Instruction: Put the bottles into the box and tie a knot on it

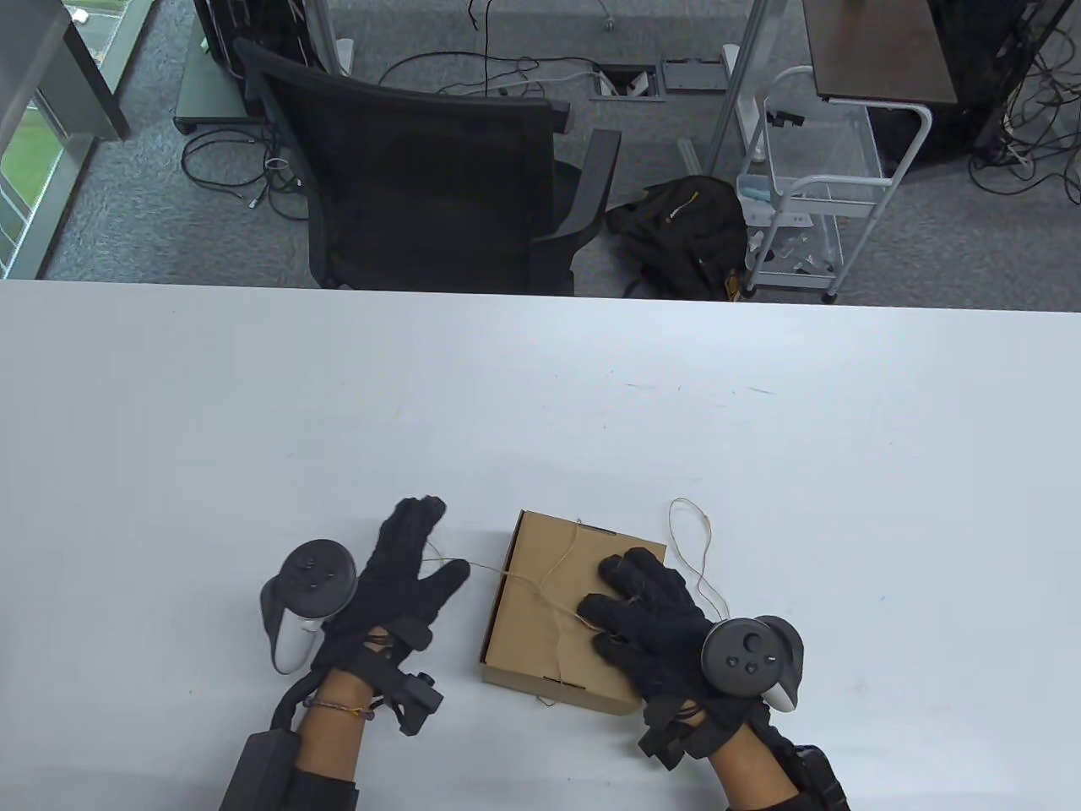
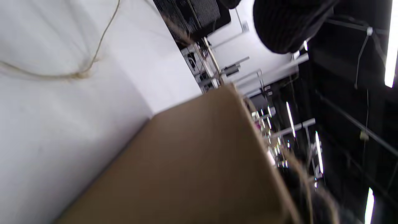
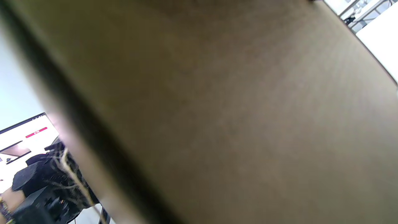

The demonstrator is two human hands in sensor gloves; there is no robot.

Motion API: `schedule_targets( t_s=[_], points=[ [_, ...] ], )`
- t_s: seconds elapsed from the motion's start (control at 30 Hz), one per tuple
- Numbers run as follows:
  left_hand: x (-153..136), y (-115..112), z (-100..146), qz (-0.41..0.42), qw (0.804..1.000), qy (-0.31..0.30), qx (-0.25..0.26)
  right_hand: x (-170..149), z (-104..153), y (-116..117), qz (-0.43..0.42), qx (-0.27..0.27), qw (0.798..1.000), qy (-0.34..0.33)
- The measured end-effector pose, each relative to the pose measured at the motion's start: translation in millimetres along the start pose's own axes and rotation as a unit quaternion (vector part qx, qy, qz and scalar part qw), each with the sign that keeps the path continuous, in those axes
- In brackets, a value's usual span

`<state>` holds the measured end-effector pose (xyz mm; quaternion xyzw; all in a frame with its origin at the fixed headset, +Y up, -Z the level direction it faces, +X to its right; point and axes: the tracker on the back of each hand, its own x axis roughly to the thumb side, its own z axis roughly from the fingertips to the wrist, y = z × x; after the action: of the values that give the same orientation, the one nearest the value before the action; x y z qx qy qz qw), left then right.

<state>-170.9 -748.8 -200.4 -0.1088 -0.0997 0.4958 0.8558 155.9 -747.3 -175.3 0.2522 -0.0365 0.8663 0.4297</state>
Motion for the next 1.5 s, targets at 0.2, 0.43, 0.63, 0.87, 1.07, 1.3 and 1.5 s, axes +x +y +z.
schedule_targets(
  t_s=[0.2, 0.43, 0.63, 0.87, 1.07, 1.3, 1.5],
  points=[
    [33, -28, -1, -0.128, 0.990, -0.034, 0.041, -3, 1, -1, -0.007, -0.022, 1.000, -0.008],
    [47, -22, 11, -0.205, 0.967, -0.076, 0.127, -2, -1, -10, -0.028, -0.019, 0.999, -0.030],
    [45, -12, 15, -0.117, 0.981, -0.085, 0.130, 10, 3, -37, 0.014, 0.001, 0.999, -0.039],
    [36, -1, 17, -0.022, 0.988, -0.081, 0.131, 6, 5, -50, 0.072, 0.046, 0.996, -0.011],
    [21, 9, 15, -0.071, 0.989, -0.061, 0.117, -12, 9, -62, 0.032, -0.005, 0.998, 0.057],
    [19, 1, 12, -0.100, 0.990, -0.060, 0.085, -6, 10, -58, 0.028, -0.044, 0.998, 0.045],
    [19, -5, 12, -0.117, 0.989, -0.041, 0.076, 2, 7, -34, 0.028, 0.092, 0.994, 0.059]
  ],
)
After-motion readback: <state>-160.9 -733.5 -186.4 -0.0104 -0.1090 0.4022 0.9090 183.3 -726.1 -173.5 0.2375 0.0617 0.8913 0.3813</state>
